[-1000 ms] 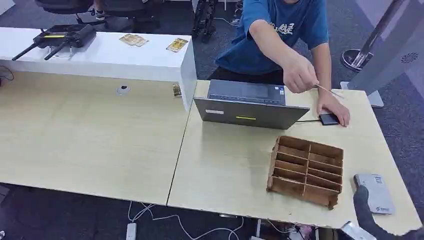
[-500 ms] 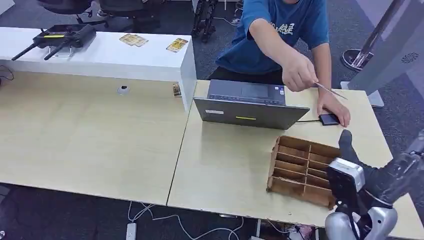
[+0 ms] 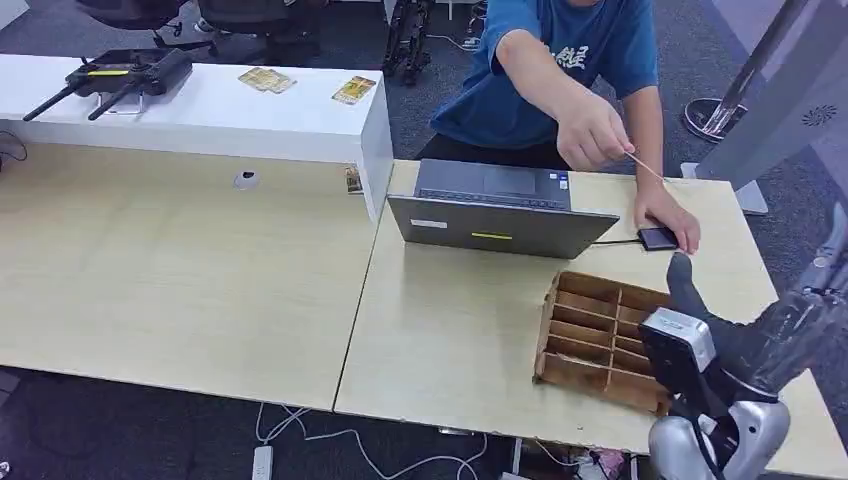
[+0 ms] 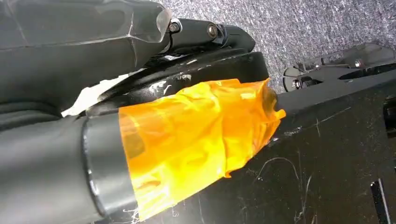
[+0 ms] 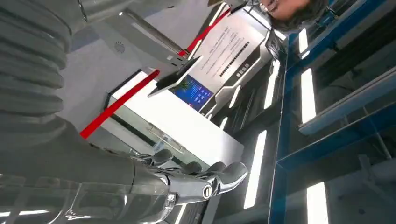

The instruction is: Pass the card to the sensor for recognition and then transmit it.

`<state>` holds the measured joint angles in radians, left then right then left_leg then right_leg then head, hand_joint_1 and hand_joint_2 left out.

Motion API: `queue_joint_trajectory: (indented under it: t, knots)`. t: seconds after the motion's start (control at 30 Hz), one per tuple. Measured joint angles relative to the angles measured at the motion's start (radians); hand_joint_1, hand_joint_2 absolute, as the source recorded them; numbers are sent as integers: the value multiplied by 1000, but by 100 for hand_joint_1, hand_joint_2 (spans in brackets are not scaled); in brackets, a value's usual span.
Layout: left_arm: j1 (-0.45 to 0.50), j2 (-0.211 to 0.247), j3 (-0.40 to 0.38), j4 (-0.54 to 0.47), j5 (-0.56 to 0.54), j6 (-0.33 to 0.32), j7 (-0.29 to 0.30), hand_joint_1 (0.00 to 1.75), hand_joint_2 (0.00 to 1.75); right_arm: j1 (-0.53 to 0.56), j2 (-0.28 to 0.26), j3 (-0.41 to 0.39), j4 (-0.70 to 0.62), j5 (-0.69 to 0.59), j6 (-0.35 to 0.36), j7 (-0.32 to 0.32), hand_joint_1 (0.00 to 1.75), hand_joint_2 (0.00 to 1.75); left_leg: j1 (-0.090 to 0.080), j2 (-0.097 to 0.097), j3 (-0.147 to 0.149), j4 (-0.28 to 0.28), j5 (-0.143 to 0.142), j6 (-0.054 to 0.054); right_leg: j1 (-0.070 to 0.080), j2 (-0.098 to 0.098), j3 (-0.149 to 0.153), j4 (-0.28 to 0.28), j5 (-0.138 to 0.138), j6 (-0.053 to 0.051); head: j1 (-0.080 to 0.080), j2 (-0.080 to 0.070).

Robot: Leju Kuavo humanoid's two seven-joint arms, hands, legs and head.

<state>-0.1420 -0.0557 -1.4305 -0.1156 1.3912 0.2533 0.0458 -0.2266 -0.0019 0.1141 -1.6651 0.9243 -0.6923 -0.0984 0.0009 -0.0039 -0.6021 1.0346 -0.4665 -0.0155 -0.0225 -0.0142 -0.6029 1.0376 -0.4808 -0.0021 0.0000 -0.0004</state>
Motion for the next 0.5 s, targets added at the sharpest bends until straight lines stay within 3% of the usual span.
queue_joint_trajectory:
  t: [0.1,0.13,0.2,0.3,0.5]
  knots:
    - [0,0,0,0,0,0,0,0,0,-3,-3,3,2,0,3,5,0,175,0,0,0,0,0,0,0,0,0,0,0,0,0,0]
    - [-1,0,-2,0,-2,-1,3,0,0,-49,-29,20,30,9,42,47,0,175,0,0,0,0,0,0,0,0,0,0,0,0,0,0]
    - [-5,2,-23,0,-3,-2,7,0,0,-232,-107,89,145,24,206,142,0,175,-1,0,0,1,1,0,0,0,0,0,2,0,0,0]
    - [-6,2,-30,0,-3,-2,9,0,0,-347,-137,122,238,-51,338,175,0,175,-1,0,0,1,1,0,0,0,0,0,2,0,0,0]
    - [-8,3,-37,0,0,-4,15,0,0,-506,-166,164,405,-108,383,192,0,175,0,-1,0,1,2,1,0,0,0,0,2,0,0,0]
